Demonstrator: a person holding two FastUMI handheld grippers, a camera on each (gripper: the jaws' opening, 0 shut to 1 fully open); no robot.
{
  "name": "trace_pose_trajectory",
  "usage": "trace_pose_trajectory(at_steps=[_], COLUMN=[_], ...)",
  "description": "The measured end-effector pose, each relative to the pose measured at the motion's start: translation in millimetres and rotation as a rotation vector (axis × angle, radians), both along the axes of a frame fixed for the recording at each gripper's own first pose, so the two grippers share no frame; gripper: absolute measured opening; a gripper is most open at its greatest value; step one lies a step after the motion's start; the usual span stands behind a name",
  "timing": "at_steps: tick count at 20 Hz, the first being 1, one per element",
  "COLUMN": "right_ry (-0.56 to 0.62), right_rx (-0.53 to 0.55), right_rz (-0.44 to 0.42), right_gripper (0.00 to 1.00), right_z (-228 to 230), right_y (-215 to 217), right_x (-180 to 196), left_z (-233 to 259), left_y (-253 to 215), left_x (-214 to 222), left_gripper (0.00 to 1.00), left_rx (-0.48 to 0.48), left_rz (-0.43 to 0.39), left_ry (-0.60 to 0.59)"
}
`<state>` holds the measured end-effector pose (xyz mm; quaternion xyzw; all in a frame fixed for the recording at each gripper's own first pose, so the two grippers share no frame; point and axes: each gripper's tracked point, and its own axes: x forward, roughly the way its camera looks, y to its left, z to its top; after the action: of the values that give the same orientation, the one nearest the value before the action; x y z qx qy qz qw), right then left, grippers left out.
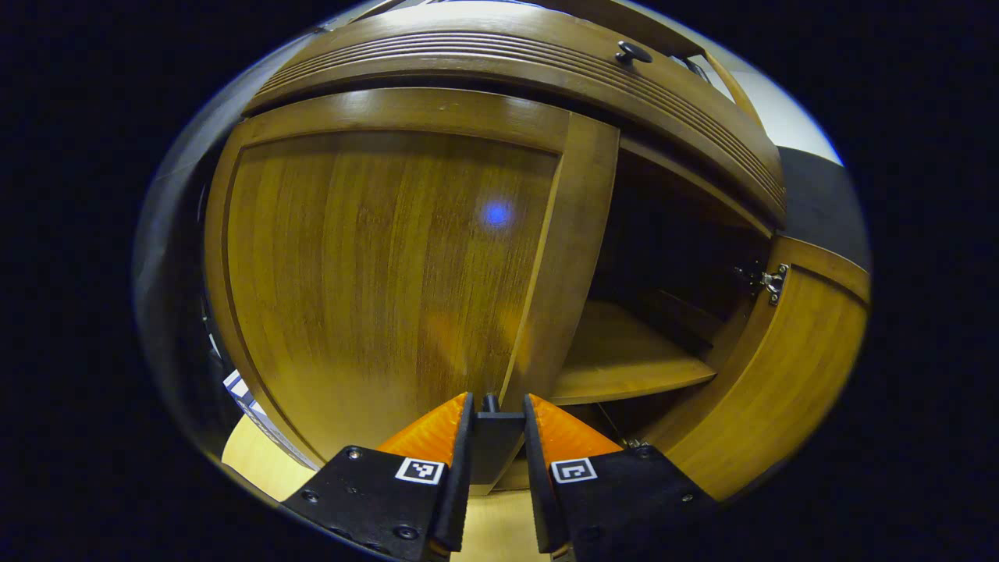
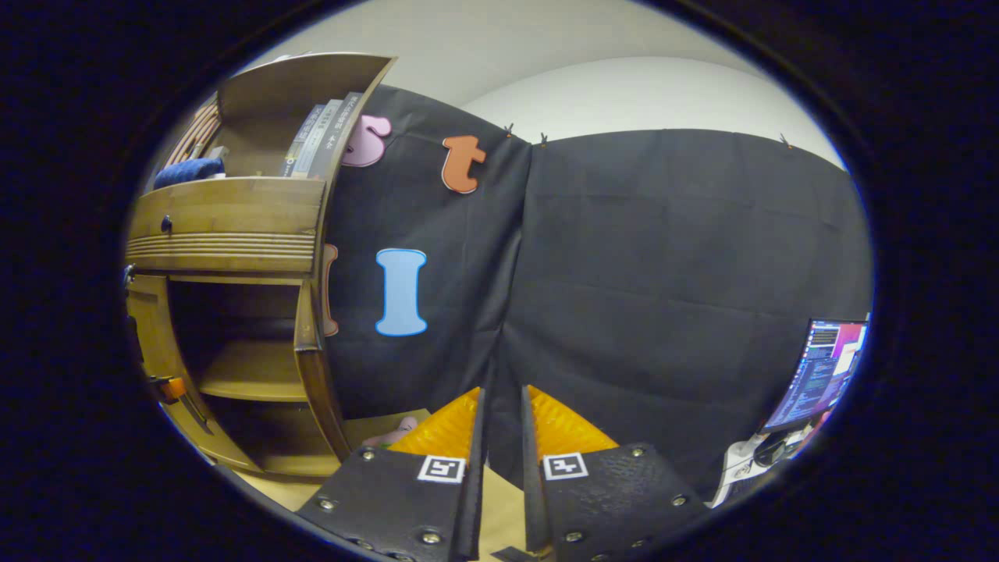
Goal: Open the right door of the double-door shoe cabinet with the right hand, and open the left door with the left hand.
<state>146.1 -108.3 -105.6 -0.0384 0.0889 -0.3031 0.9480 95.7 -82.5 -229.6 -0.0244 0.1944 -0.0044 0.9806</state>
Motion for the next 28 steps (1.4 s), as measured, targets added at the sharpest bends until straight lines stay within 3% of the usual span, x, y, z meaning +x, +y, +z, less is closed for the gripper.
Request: trace_pose_trajectory(at_steps=[2, 9, 18, 28], right_ry=[-0.004, -0.026, -0.050, -0.062], right_rx=[-0.001, -0.013, 0.045, 0.086], right_rz=[0.021, 0.142, 0.262, 0.383], right_gripper=[0.22, 0.22, 0.22, 0.22], right_z=[-0.5, 2.9, -5.3, -13.8], right_y=[0.9, -11.6, -40.7, -42.0], right_x=[4.6, 22.1, 46.2, 82.3], left_z=[0.9, 8.4, 16.9, 24.3], left_y=[0.0, 6.2, 17.3, 30.4], left_x=[-5.0, -40.0, -73.4, -115.9], left_gripper=[0.39, 0.34, 0.33, 0.19], left_rx=[0.000, 0.016, 0.030, -0.003], left_rz=[0.023, 0.146, 0.316, 0.451], left_ry=[0.000, -0.029, -0.052, -0.063])
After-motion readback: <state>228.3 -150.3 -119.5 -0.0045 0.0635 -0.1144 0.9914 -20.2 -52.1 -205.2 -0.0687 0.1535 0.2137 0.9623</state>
